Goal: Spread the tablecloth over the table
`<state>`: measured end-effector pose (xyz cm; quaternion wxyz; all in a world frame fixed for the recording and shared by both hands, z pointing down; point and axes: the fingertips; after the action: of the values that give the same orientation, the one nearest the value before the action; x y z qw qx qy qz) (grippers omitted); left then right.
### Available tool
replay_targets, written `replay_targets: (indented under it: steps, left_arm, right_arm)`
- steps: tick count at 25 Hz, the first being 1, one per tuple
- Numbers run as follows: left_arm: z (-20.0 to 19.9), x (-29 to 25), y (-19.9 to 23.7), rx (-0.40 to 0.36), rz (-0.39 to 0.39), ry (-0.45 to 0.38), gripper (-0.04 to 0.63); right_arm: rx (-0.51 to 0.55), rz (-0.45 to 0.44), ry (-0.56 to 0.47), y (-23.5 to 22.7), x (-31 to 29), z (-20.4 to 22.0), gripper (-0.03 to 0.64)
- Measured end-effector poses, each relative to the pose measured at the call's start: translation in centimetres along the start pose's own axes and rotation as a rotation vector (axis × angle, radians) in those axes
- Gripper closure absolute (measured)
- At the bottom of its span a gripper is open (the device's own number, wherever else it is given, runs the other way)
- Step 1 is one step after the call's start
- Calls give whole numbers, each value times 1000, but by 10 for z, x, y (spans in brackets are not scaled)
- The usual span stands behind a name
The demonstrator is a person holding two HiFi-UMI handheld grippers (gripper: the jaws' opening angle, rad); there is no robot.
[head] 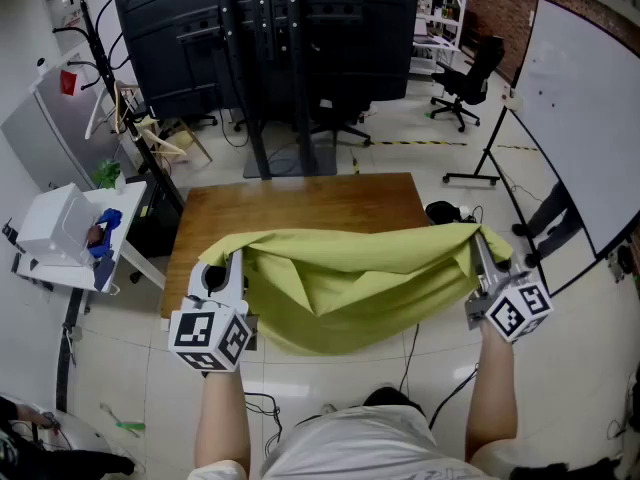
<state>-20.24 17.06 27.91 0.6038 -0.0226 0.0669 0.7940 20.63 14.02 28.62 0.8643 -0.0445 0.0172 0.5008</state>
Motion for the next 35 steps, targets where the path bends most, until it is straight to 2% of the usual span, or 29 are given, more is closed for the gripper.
replay_targets:
  steps: [6, 13, 18, 25, 31, 35]
  left_arm:
    - [1, -25, 1, -6, 30, 7, 589]
    - [-4, -78, -5, -13, 31, 18, 589]
    - [-10, -137, -8, -47, -18, 25, 589]
    - [-18, -197, 2, -47, -135, 49, 589]
    - [-12, -229, 15, -54, -175, 92, 589]
    - [-4, -255, 25, -58, -169, 123, 589]
  right_arm:
    - [5, 19, -22, -14, -14, -11, 608]
    - [-33, 3, -51, -59, -51, -19, 607]
    - [-69, -39, -56, -104, -97, -13, 607]
    - [-100, -163, -17, -144, -163, -6, 607]
    - [-158, -196, -4, -168, -210, 5, 607]
    - [-188, -177, 14, -182, -235, 16, 607]
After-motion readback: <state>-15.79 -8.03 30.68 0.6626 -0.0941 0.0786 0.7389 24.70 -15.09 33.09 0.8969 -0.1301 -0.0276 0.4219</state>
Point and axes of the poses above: the fingertips, and each gripper's own axes: x backward along the fingers, y to its left, z out of its underside, and after that the axes turned 10 degrees about y, right-handed
